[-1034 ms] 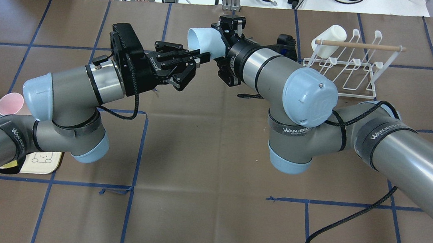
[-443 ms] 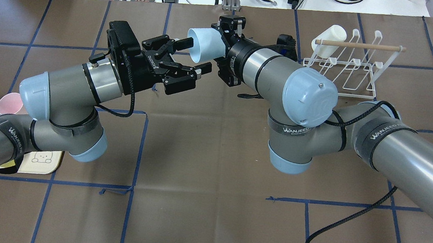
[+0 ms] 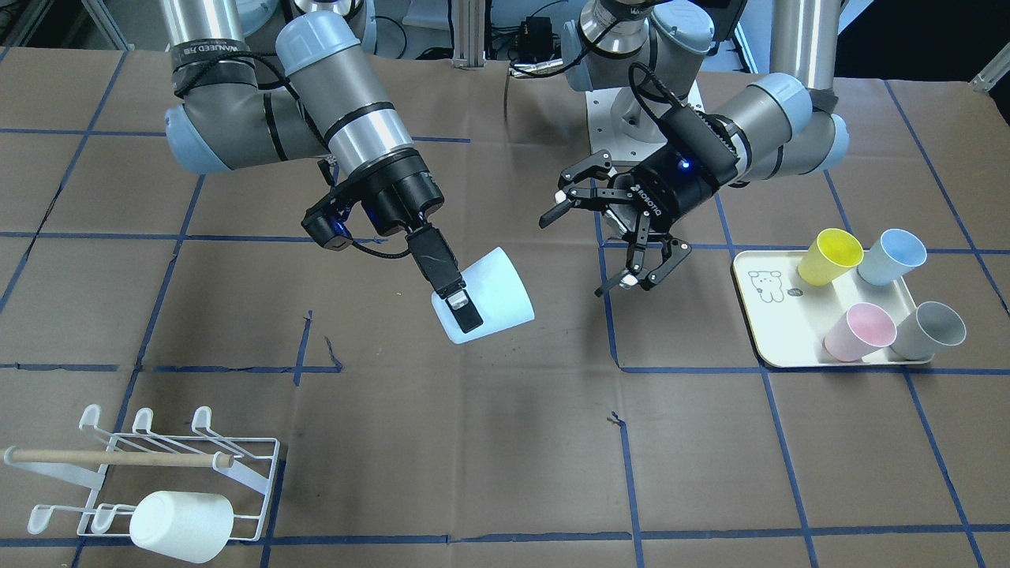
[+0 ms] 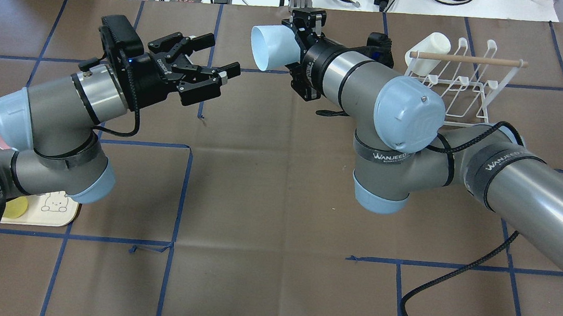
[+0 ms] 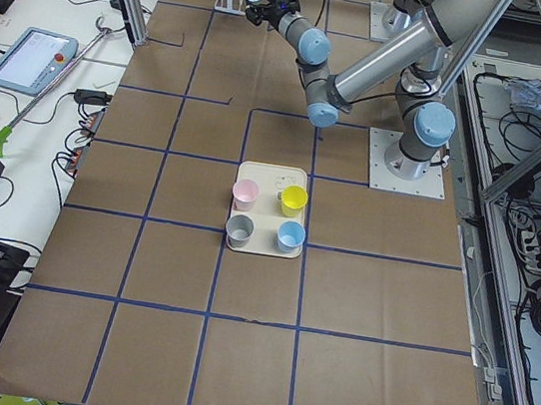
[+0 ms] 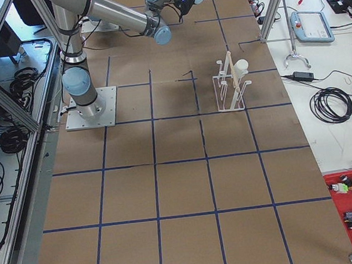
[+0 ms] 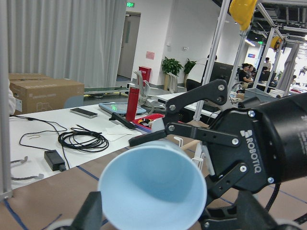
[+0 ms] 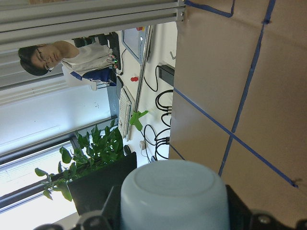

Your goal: Transfer IKEA cup to right arm and place on rack

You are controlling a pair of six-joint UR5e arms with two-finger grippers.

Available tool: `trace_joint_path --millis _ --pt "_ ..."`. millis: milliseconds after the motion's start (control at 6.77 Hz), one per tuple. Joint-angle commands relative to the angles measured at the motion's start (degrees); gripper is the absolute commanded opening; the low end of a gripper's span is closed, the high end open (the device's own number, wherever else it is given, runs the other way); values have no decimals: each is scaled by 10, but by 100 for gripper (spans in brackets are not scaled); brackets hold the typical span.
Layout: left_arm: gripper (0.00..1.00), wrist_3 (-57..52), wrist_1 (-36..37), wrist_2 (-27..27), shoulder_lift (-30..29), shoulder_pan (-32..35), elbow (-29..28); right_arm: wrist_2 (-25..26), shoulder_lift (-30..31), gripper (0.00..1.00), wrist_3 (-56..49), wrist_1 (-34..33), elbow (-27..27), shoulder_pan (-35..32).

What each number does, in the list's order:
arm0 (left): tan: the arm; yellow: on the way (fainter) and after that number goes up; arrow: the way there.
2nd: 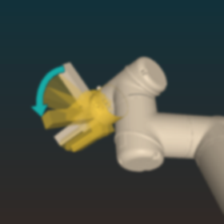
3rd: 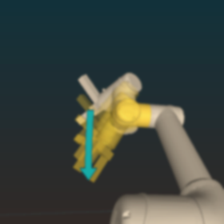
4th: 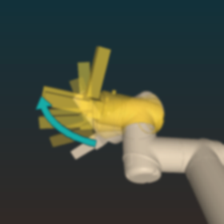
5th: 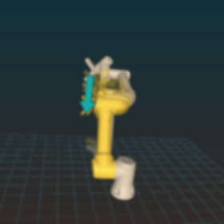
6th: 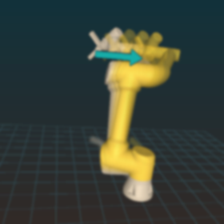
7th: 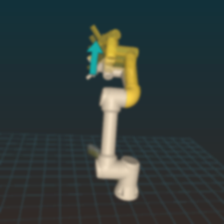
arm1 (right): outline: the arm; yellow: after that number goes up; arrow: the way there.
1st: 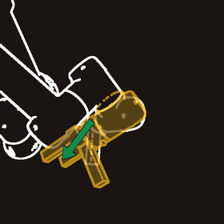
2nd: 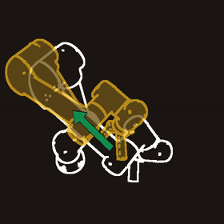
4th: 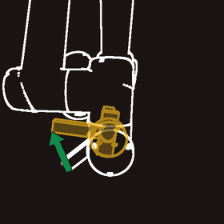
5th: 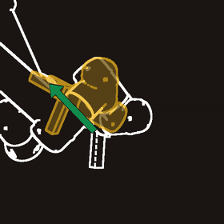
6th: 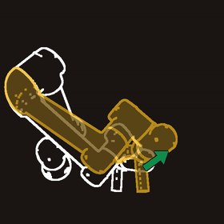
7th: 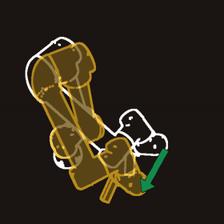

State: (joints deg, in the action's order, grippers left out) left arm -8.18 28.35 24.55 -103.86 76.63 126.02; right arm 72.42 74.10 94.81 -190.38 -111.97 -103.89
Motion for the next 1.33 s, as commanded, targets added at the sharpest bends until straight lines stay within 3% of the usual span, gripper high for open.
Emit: trace_joint_path --millis 0,295,591,886,1182 --pt "98 0 -45 1 -1 -30 -22 -26 -8 14 -175 -1 9 66" --pt "98 -1 -200 59 -21 -25 -144 -25 -3 13 -435 5 7 113" --pt "99 -2 -320 127 -28 -16 -207 8 -4 13 -704 4 5 159" --pt "99 -2 -457 313 -10 42 -252 22 -7 13 -927 -2 12 223" --pt "99 -2 -749 479 25 76 -337 21 -51 10 -1016 -4 63 260"
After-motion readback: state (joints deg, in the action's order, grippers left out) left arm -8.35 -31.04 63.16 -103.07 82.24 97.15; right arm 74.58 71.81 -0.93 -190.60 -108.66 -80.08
